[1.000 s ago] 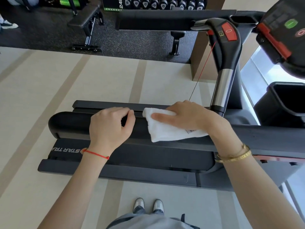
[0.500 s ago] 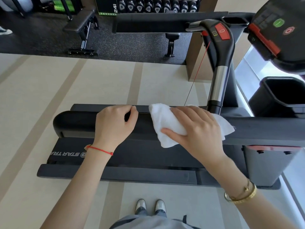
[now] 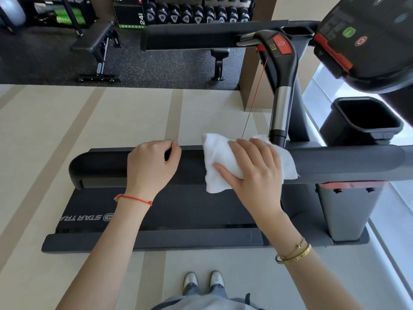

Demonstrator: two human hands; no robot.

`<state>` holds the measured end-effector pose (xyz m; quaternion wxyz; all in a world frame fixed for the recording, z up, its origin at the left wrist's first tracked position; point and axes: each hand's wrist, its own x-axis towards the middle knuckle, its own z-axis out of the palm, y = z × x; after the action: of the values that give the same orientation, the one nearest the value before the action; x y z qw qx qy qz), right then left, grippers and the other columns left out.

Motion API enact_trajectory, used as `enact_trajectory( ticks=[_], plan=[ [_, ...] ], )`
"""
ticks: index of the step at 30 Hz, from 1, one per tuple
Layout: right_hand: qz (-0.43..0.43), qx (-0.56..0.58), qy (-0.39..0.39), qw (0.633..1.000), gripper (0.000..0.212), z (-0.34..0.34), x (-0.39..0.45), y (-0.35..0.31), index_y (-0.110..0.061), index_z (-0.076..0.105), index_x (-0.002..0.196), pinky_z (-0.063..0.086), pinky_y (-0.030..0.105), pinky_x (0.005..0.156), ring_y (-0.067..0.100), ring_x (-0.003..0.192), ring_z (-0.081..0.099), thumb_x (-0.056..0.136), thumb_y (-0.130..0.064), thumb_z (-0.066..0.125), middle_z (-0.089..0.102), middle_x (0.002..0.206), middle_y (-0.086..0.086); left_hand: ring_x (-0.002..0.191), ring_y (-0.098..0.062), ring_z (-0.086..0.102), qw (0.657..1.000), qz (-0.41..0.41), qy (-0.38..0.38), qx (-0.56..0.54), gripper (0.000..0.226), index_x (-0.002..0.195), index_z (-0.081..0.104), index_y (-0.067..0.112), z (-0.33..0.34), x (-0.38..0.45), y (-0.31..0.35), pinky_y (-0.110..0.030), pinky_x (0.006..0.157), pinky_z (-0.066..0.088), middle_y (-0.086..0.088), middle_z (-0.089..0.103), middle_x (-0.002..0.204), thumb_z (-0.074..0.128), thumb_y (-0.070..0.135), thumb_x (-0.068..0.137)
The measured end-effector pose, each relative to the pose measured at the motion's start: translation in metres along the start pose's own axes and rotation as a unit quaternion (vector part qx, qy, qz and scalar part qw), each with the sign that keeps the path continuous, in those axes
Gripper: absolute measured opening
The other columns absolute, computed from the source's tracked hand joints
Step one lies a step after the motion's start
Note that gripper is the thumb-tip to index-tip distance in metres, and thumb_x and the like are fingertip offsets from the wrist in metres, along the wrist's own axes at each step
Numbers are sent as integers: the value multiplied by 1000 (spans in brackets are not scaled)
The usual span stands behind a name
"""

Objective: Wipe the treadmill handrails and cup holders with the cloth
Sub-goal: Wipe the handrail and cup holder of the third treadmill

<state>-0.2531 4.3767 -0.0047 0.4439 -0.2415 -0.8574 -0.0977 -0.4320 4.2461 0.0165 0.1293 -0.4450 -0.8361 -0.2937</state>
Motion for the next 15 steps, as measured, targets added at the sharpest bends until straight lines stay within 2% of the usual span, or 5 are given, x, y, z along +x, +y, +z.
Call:
enact_trajectory(
  ticks=[5,10,13,15],
  plan=[
    [104,-20,9,994,39,-3,1,1,-13,71,94,38,37,98,28,102,59,92,-50,60,69,96,1,47,-28,47,1000,0,-10,2,41,65,65,10,-2,0,1,-35,46,41,-6,44,45,45,27,96],
    [48,1,-27,998,46,5,-2,-28,-13,71,107,39,40,102,30,107,59,93,-54,56,69,107,4,44,-32,41,1000,12,5,3,43,54,48,8,0,-1,-1,-30,42,28,-7,37,43,50,22,95],
    [17,9,-39,999,47,0,-2,-14,-13,70,110,39,38,103,29,108,59,93,-55,56,68,109,3,42,-32,42,1000,15,2,2,46,53,47,8,1,-1,-3,-29,42,29,-7,38,42,50,23,96],
    [42,2,-32,999,44,-3,0,-6,-14,70,104,38,35,102,27,106,59,94,-54,56,69,103,1,42,-31,43,1000,20,-3,-2,47,53,47,9,0,-1,-4,-30,42,32,-7,39,42,49,24,97]
  ],
)
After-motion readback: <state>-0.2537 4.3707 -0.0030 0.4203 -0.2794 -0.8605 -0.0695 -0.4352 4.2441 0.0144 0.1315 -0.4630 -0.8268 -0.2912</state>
